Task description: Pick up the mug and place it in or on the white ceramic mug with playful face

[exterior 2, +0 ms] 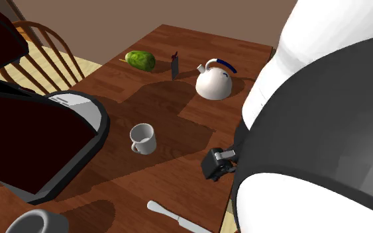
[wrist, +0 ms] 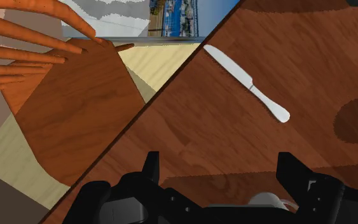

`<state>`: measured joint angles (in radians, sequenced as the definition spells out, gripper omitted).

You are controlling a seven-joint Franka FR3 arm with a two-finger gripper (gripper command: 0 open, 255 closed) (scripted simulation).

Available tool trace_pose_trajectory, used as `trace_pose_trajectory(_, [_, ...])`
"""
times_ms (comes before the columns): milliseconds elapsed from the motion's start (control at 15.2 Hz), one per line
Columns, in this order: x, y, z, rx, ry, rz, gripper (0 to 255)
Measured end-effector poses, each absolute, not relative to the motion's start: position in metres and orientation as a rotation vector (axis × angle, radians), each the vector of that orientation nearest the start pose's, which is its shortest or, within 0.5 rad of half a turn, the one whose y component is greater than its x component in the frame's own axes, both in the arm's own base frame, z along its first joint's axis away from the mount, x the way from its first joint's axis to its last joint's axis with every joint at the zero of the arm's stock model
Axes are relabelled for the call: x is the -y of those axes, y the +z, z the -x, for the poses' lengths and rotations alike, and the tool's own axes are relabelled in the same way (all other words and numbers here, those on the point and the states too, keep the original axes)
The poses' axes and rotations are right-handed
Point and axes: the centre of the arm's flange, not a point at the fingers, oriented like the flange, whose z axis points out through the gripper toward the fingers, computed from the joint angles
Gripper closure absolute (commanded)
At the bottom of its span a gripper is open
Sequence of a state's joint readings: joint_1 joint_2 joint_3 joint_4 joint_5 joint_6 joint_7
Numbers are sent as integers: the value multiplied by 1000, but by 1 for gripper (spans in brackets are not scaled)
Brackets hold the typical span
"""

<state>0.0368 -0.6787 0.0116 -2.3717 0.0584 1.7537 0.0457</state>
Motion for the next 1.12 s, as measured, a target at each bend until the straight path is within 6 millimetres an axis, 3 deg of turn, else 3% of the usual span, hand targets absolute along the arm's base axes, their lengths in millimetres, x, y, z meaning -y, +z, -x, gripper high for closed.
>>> trace_pose_trajectory(1122, [-115,456,-522,2,-133,3081,0])
